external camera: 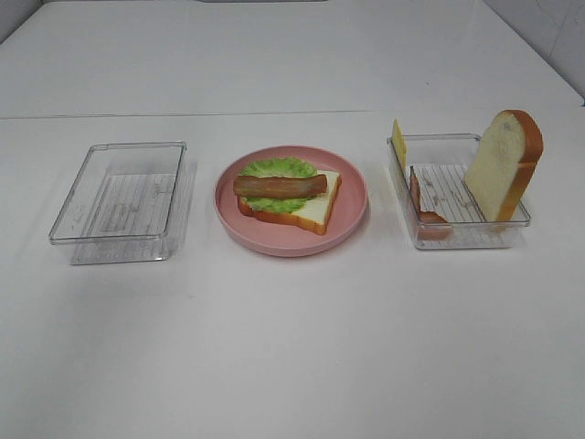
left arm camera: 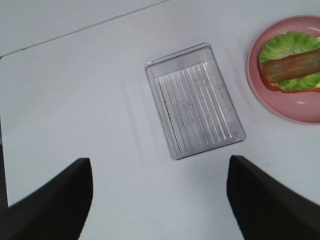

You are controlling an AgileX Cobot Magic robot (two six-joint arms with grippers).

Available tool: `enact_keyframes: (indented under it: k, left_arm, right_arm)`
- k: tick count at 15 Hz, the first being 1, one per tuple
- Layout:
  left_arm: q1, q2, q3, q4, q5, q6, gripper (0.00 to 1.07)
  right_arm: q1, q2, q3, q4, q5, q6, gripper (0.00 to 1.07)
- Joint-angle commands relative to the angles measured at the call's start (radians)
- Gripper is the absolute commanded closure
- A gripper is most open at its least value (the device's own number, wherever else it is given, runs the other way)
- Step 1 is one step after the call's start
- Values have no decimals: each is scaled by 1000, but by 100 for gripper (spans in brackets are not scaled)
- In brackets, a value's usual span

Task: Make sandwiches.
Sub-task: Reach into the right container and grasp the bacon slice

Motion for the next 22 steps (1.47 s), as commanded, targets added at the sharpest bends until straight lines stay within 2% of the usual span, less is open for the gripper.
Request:
enact_keyframes:
  k: [1,3,4,6,8,9,11,14,16,17,18,22]
  left_arm:
    - [-2,-249,234,-4,73,-35,35]
    - [-2,-423,415,-4,58,-53,35]
    - [-2,-470,462,-4,55,-53,35]
    - [-2,-643,620,-4,21,-53,35]
    - [-2,-861,784,-3,-43,-52,35]
    - [-2,-940,834,-3,-73,-52,35]
    - [-2,-1057,907,-4,-109,-52,35]
    - [-2,-1165,983,-4,-150,-52,35]
    - [-2,-1226,1037,-4,-182,-52,35]
    - [-2,-1270,1049,3,-173,-48,35]
    - [-2,-1270,1049,3,-173,-48,35]
    - [-2,-1294,1060,-32,-159,-49,35]
  right_arm:
    - [-5,-14,0,20,-21,56,32]
    - [-5,-6,-11,26,-59,116,36]
    - [-5,1,-12,26,-70,116,36]
    - [-5,49,-15,26,-117,115,38]
    - [-5,169,-17,37,-194,115,38]
    - [-5,223,-23,36,-210,115,38]
    - [-5,345,-29,52,-268,115,38]
    - [-5,505,-94,60,-341,87,38]
    - [-5,644,-196,65,-342,48,38]
    - [-5,774,-309,85,-323,2,38]
    - [-5,774,-309,85,-323,2,38]
    - [-5,1033,-517,231,-212,-119,38]
